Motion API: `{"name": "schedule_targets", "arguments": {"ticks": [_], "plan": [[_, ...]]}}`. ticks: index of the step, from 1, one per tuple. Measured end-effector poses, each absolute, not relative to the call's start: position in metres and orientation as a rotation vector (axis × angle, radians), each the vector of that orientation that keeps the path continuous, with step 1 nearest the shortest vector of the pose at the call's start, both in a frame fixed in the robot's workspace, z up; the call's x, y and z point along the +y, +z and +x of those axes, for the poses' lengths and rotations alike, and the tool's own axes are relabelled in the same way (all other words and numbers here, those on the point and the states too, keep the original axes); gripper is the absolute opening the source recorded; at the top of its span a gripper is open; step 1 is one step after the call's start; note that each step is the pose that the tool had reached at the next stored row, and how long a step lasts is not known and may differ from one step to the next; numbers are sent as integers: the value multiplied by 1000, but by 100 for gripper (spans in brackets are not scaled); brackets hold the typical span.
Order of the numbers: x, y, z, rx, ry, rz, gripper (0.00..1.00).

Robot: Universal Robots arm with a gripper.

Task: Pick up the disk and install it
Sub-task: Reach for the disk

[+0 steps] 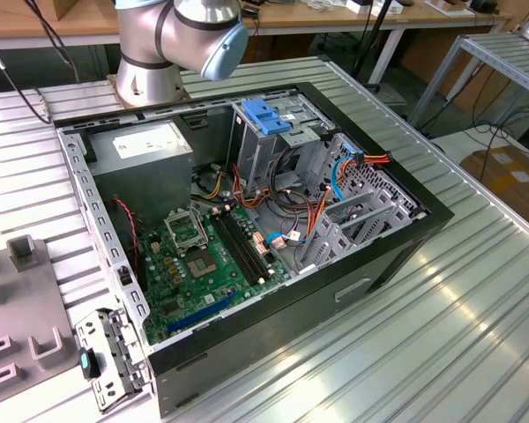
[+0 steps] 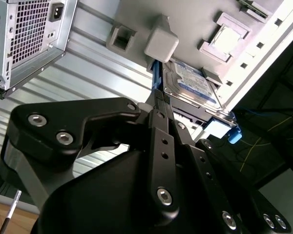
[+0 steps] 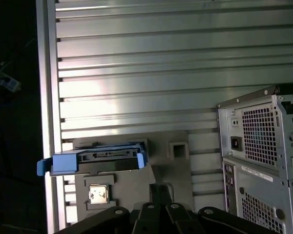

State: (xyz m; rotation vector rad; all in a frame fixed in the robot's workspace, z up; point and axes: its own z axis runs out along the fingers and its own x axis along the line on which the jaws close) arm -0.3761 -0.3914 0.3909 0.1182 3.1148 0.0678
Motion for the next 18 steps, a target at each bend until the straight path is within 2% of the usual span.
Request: {"name": "schedule_targets", "arguments": {"ticks": [18], "plan": [[-379,388,-466,3127,68,117,11]]}}
